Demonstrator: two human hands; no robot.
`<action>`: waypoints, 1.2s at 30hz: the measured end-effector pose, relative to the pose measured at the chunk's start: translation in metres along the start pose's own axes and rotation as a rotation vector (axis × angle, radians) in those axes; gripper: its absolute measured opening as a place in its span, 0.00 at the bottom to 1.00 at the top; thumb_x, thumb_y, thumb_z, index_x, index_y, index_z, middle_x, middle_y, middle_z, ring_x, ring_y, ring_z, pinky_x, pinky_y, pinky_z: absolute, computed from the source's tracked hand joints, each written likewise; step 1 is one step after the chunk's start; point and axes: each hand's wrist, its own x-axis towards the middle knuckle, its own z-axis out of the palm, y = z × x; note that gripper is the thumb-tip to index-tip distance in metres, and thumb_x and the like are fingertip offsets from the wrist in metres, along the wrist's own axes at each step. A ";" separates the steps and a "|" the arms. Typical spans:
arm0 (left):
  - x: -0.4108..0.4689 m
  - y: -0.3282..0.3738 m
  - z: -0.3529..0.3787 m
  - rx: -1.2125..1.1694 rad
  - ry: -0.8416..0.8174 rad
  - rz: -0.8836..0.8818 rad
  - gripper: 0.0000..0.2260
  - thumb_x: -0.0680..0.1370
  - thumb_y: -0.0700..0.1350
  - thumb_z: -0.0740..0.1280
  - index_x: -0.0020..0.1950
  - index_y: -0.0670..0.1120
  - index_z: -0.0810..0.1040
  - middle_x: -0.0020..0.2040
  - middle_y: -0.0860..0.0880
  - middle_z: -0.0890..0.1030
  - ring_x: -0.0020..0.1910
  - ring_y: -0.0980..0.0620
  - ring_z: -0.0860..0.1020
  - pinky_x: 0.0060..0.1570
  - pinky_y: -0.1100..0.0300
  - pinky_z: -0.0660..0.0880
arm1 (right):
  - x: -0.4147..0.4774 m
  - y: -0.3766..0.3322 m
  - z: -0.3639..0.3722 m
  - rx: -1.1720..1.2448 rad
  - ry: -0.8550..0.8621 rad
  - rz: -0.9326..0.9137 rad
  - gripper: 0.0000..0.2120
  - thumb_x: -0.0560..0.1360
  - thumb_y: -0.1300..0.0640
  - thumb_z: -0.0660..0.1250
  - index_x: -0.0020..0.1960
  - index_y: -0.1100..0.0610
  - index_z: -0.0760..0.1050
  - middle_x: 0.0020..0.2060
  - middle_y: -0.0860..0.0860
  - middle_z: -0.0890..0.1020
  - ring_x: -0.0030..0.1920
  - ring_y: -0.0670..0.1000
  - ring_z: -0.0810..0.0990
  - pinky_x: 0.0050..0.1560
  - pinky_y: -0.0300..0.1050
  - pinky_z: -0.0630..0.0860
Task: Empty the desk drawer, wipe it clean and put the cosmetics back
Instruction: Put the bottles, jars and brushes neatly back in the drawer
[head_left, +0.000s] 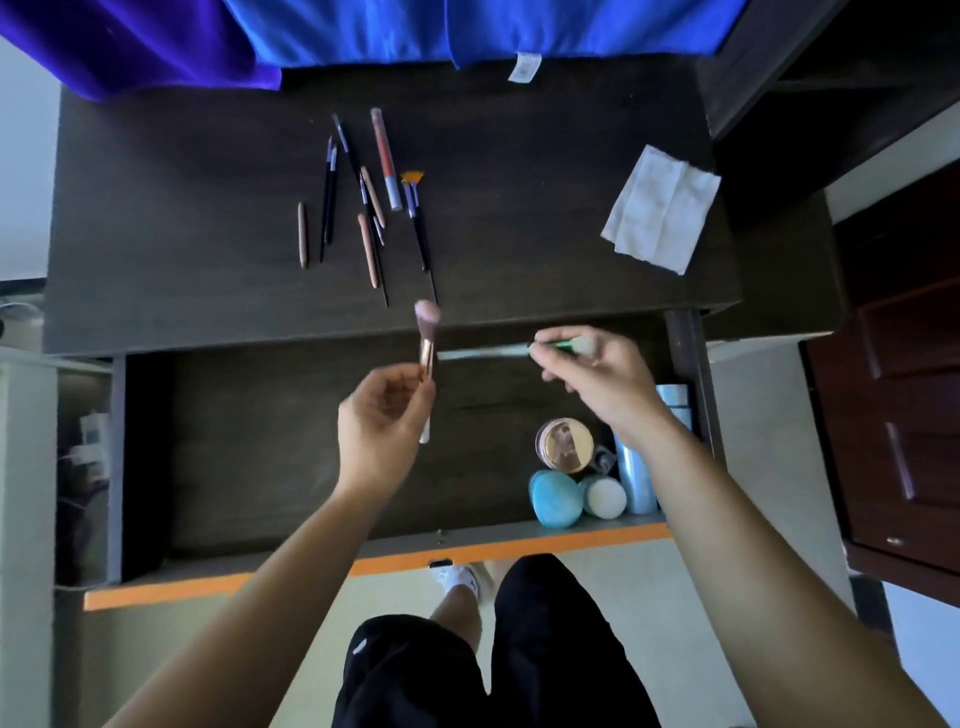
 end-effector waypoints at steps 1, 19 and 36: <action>-0.007 -0.013 0.001 0.003 -0.003 -0.078 0.04 0.75 0.41 0.72 0.49 0.48 0.82 0.41 0.52 0.85 0.39 0.57 0.82 0.43 0.62 0.78 | -0.001 0.013 0.006 -0.054 -0.024 0.042 0.06 0.73 0.50 0.75 0.48 0.50 0.84 0.38 0.51 0.86 0.39 0.45 0.84 0.41 0.38 0.74; -0.009 -0.101 0.067 0.258 -0.259 -0.486 0.02 0.73 0.44 0.74 0.42 0.51 0.84 0.38 0.49 0.85 0.37 0.49 0.84 0.44 0.51 0.83 | 0.045 0.093 0.042 -0.997 -0.119 0.176 0.16 0.68 0.44 0.77 0.45 0.53 0.76 0.43 0.50 0.82 0.45 0.53 0.81 0.42 0.46 0.76; 0.024 -0.003 -0.008 0.604 0.093 0.360 0.13 0.76 0.45 0.67 0.60 0.46 0.79 0.60 0.46 0.78 0.63 0.44 0.71 0.63 0.52 0.65 | 0.028 0.014 0.007 -0.526 0.290 -0.247 0.09 0.79 0.48 0.64 0.54 0.49 0.81 0.44 0.44 0.84 0.45 0.44 0.81 0.50 0.42 0.77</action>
